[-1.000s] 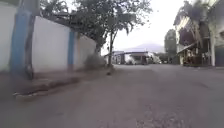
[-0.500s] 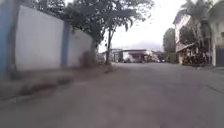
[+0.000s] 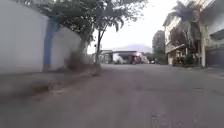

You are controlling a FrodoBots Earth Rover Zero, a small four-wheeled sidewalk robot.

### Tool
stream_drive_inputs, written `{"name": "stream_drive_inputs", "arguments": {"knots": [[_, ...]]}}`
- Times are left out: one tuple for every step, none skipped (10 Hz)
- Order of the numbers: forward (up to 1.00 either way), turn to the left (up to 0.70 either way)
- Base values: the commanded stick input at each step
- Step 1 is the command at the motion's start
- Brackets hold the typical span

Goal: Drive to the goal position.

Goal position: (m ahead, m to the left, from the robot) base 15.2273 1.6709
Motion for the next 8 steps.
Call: {"name": "stream_drive_inputs", "arguments": {"knots": [[1.0,0.0],[1.0,0.0],[1.0,0.0],[1.0,0.0],[1.0,0.0],[1.0,0.0],[1.0,0.0],[1.0,0.0]]}}
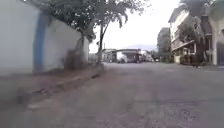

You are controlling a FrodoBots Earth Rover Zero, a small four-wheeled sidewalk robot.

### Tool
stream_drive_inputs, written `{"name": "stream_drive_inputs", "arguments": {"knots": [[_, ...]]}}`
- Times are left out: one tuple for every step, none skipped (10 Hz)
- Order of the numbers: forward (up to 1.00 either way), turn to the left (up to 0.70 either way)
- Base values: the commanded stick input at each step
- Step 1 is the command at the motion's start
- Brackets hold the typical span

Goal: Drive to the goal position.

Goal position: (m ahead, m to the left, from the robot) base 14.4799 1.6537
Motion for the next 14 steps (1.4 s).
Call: {"name": "stream_drive_inputs", "arguments": {"knots": [[1.0,-0.28],[1.0,-0.4],[1.0,-0.36],[1.0,-0.17],[1.0,0.0],[1.0,0.0],[1.0,0.0],[1.0,0.0],[1.0,0.0],[1.0,0.0],[1.0,-0.09],[1.0,-0.35],[1.0,-0.4],[1.0,-0.4]]}}
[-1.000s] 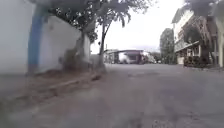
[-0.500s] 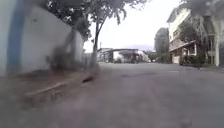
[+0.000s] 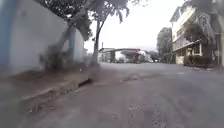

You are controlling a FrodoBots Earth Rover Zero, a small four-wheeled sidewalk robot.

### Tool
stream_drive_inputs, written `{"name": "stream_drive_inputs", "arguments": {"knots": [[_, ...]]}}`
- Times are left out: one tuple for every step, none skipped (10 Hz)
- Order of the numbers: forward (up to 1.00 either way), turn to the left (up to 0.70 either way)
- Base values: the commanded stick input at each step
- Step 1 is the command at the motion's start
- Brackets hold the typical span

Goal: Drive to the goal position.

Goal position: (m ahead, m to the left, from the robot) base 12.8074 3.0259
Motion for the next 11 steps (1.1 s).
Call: {"name": "stream_drive_inputs", "arguments": {"knots": [[1.0,-0.4],[1.0,-0.39],[1.0,-0.19],[1.0,0.0],[1.0,0.0],[1.0,0.0],[1.0,0.0],[1.0,0.0],[1.0,0.0],[1.0,0.0],[1.0,0.0]]}}
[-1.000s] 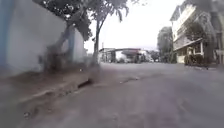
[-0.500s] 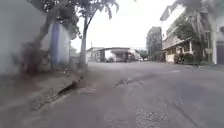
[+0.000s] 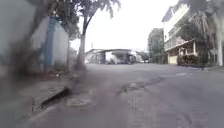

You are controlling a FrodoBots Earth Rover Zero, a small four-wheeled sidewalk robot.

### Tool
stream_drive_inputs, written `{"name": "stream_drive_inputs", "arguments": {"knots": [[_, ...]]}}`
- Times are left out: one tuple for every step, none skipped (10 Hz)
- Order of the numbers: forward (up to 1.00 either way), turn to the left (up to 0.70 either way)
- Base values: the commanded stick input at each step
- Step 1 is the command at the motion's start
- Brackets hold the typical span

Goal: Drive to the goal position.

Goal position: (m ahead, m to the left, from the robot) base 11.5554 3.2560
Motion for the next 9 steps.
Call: {"name": "stream_drive_inputs", "arguments": {"knots": [[1.0,0.0],[1.0,0.0],[1.0,0.0],[1.0,0.0],[1.0,0.0],[1.0,0.0],[1.0,0.0],[1.0,0.0],[1.0,0.0]]}}
